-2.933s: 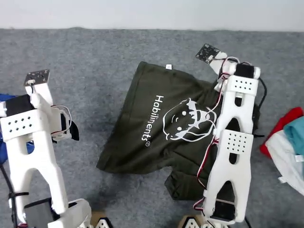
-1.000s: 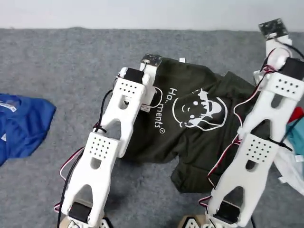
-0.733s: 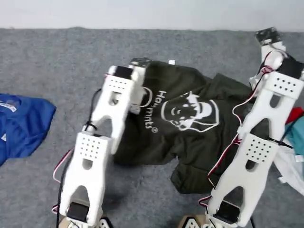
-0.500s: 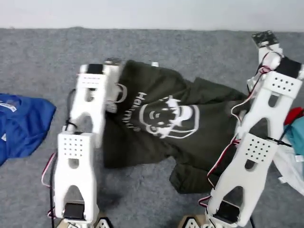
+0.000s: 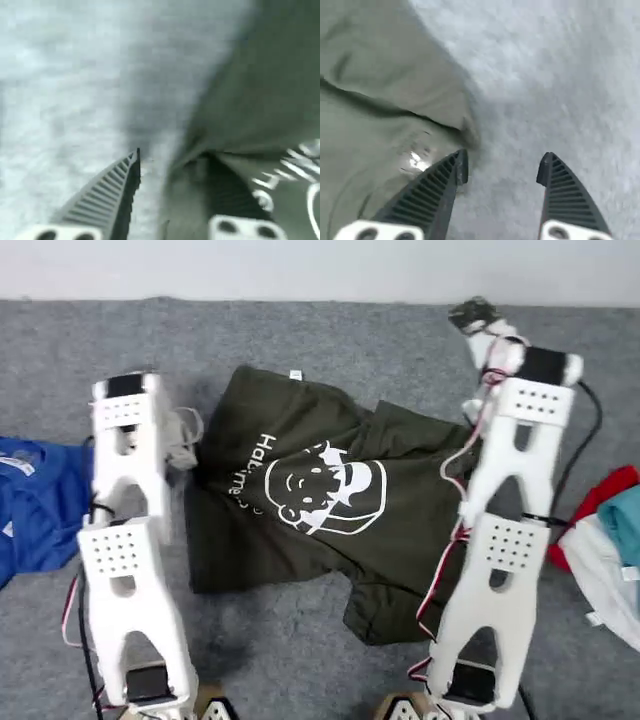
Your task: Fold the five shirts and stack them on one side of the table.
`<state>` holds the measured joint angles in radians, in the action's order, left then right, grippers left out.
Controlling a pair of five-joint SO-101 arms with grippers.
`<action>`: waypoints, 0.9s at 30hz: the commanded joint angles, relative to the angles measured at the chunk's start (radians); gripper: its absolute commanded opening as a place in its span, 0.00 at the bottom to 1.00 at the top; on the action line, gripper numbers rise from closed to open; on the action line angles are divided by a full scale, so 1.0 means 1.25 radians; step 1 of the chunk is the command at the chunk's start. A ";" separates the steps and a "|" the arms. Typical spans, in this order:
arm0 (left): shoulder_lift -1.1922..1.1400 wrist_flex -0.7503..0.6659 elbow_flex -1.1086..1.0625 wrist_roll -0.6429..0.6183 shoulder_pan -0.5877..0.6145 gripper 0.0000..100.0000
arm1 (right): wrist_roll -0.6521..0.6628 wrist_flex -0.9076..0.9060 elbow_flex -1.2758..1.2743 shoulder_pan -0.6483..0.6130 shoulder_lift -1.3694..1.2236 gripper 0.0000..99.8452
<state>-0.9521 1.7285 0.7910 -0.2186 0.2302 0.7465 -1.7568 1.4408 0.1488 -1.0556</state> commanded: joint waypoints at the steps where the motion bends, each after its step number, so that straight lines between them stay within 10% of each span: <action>1: 0.126 0.023 0.001 -0.021 0.047 0.33 | 0.015 -0.033 0.004 -0.062 0.061 0.24; 22: 0.759 0.025 -0.521 0.029 0.060 0.26 | 0.118 0.154 0.010 -0.213 -0.139 0.23; 27: 0.779 0.025 -0.553 0.029 0.061 0.26 | 0.118 0.152 0.010 -0.217 -0.143 0.05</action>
<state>-0.0330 1.7285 0.1082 -0.1910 0.3145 0.8800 -1.5835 1.4392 -0.1105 -1.2428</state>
